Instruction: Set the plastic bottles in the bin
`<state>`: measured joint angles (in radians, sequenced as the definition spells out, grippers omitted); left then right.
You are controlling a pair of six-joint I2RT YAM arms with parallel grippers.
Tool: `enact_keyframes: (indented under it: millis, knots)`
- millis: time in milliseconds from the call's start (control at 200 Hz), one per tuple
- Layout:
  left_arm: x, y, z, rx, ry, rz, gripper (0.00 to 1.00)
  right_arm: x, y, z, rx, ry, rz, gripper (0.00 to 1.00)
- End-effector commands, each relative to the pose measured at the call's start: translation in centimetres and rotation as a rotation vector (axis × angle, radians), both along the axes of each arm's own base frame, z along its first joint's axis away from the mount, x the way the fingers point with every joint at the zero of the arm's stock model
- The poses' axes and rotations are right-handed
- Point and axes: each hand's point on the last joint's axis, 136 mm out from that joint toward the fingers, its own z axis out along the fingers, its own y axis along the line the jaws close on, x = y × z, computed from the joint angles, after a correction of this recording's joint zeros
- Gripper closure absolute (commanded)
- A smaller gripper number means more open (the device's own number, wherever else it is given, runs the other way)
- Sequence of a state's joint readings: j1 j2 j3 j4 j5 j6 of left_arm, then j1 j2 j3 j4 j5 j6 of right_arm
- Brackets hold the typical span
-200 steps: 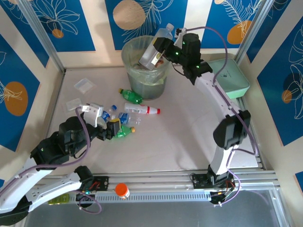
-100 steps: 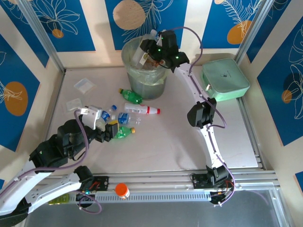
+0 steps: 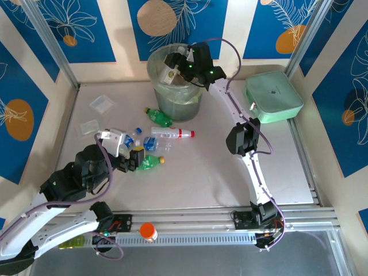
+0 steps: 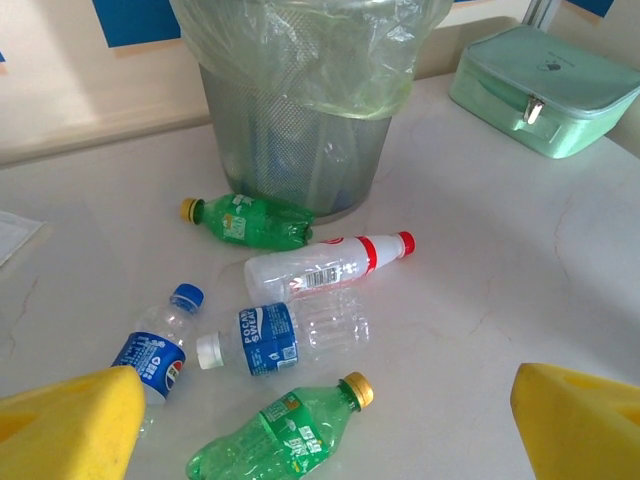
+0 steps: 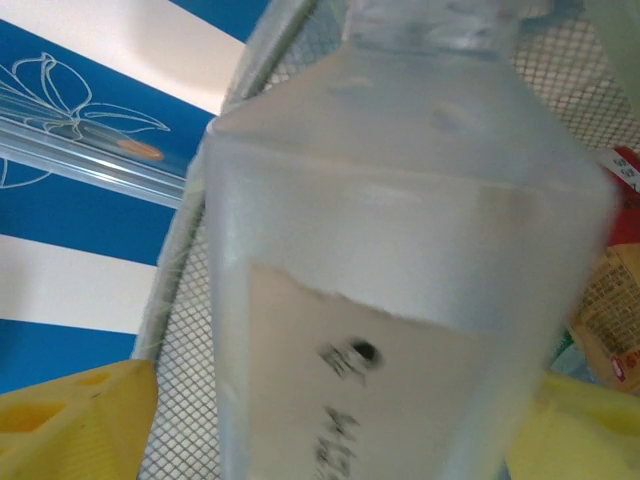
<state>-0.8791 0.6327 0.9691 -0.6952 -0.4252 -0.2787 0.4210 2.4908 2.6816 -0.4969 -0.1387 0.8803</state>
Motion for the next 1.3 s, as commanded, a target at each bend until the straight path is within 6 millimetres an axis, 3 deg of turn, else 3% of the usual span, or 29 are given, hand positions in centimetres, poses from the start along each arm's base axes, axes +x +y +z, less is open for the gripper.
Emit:
enact_keyframes:
  millis: [0, 295, 450, 570, 645, 760, 930, 1110, 1210, 1295]
  knots:
    - [0.6, 0.1, 0.3, 0.016, -0.020, 0.022, 0.06, -0.4, -0.7, 3.4, 0.020, -0.071, 0.015, 0.12]
    - [0.9, 0.4, 0.4, 0.012, -0.017, 0.055, 0.06, -1.2, -2.6, 6.4, 0.004, -0.121, 0.014, 0.14]
    - [1.1, 0.6, -0.1, 0.013, 0.009, 0.082, 0.06, -2.5, -2.9, 8.6, -0.030, -0.180, 0.028, 0.28]
    - [1.2, 0.8, -0.8, 0.007, 0.046, 0.111, 0.04, -3.0, -3.1, 9.3, -0.054, -0.211, 0.040, 0.47]
    - [1.1, 0.8, -1.0, -0.006, 0.060, 0.116, 0.04, -2.7, -2.8, 8.7, -0.050, -0.209, 0.054, 0.53]
    - [0.8, 1.0, -0.9, -0.024, 0.057, 0.114, 0.04, -1.8, -1.8, 8.0, 0.002, -0.216, 0.088, 0.55]
    - [0.5, 1.1, -0.6, -0.032, 0.056, 0.103, 0.04, 0.1, -0.7, 5.2, 0.069, -0.172, 0.107, 0.56]
    - [0.5, 1.0, -1.3, -0.023, 0.069, 0.100, 0.04, -0.1, 0.9, 1.7, 0.068, -0.108, 0.176, 0.58]
    - [0.6, 1.0, -1.7, -0.011, 0.077, 0.106, 0.04, 0.0, 0.4, -0.7, 0.028, -0.046, 0.163, 0.61]
    - [0.7, 1.2, -1.9, -0.004, 0.081, 0.121, 0.04, 0.2, -0.3, -1.5, 0.029, -0.007, 0.156, 0.63]
